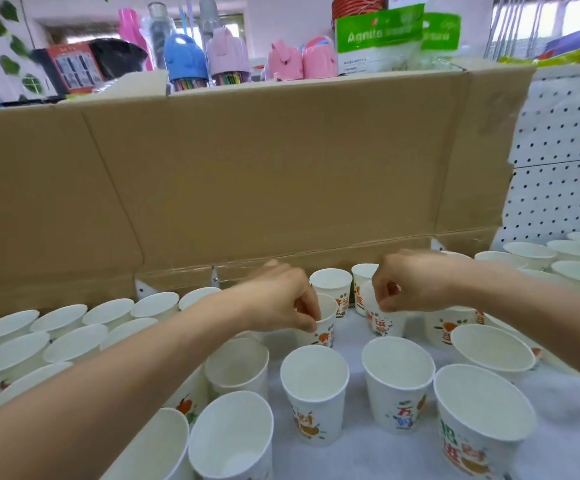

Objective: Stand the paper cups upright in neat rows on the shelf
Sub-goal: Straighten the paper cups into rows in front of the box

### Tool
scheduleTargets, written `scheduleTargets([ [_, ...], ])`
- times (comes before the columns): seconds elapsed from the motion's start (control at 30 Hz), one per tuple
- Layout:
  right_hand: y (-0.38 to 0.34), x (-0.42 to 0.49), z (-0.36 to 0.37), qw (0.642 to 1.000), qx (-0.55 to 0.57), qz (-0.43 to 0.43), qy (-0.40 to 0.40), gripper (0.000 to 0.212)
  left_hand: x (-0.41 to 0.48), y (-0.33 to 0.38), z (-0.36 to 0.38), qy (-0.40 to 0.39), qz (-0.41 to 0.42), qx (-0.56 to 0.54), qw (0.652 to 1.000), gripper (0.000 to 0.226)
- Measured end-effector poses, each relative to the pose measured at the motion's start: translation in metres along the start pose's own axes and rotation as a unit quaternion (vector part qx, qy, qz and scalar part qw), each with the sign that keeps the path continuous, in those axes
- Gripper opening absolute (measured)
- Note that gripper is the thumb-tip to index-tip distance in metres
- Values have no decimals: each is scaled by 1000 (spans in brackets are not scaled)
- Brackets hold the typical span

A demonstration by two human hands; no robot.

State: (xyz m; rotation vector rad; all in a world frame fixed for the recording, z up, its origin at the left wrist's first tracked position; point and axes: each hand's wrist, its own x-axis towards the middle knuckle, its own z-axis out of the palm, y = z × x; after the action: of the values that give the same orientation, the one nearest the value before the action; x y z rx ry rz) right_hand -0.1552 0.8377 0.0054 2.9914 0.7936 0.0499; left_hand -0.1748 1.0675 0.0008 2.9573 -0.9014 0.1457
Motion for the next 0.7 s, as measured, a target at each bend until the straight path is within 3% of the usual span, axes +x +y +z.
scheduleTargets([
  [0.33, -14, -2, 2, 993, 42, -110, 25, 12, -22, -18, -5, -8, -15, 34, 999, 8],
  [0.7, -14, -1, 1, 993, 15, -111, 31, 18, -31, -15, -12, -24, -35, 63, 997, 16],
])
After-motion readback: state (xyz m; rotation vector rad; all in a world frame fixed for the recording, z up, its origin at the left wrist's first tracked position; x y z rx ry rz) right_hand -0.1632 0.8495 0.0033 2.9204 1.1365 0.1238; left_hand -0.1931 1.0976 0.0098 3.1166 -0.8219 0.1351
